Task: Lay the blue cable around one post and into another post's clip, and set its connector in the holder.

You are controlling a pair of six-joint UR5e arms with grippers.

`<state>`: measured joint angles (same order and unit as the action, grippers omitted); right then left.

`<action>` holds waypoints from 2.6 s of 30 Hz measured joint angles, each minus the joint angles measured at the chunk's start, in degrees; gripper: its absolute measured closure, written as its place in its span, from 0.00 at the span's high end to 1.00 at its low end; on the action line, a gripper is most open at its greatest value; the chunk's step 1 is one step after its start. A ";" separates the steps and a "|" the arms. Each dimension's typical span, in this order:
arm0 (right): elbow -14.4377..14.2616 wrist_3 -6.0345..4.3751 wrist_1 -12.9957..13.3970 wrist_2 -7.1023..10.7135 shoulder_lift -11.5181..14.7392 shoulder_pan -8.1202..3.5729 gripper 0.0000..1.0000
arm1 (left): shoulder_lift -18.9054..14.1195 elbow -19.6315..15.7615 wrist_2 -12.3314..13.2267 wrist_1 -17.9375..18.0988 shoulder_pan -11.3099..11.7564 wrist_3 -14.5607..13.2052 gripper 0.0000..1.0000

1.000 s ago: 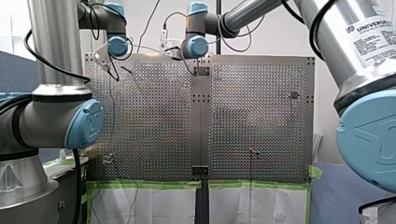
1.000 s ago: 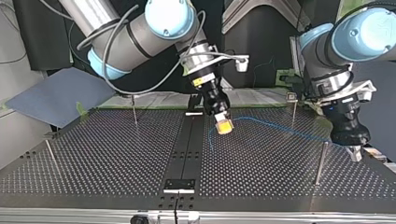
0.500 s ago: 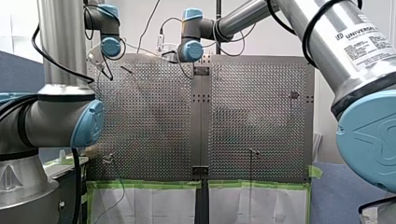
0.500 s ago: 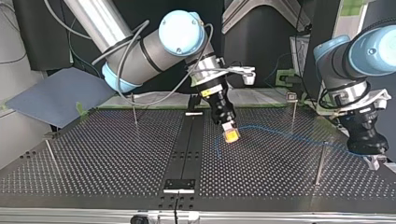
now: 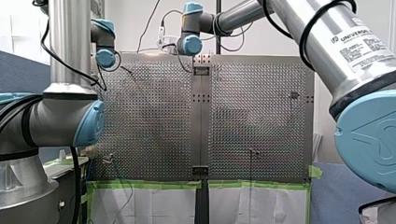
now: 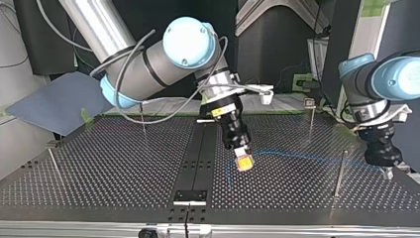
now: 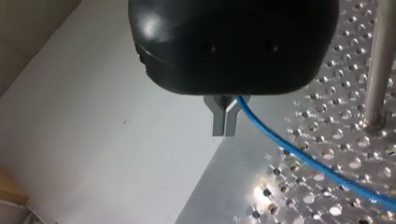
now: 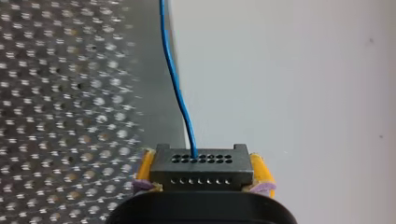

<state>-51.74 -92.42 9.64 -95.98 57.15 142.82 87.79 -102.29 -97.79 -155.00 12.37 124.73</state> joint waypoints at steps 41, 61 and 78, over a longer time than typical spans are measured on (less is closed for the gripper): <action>5.61 1.35 -3.43 -1.85 -7.10 -0.60 0.00 | 4.95 0.08 3.53 -0.06 1.88 -0.84 0.04; 5.55 0.93 -6.73 -3.00 -7.46 -2.10 0.00 | 5.95 -1.89 5.49 0.90 0.85 1.42 1.00; 2.69 0.01 -5.82 -4.32 -7.76 -4.07 0.00 | 11.23 -1.93 6.23 0.38 0.15 1.59 1.00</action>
<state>-49.04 -92.41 3.82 -100.29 49.39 138.75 99.02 -104.22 -91.56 -154.62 12.52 126.31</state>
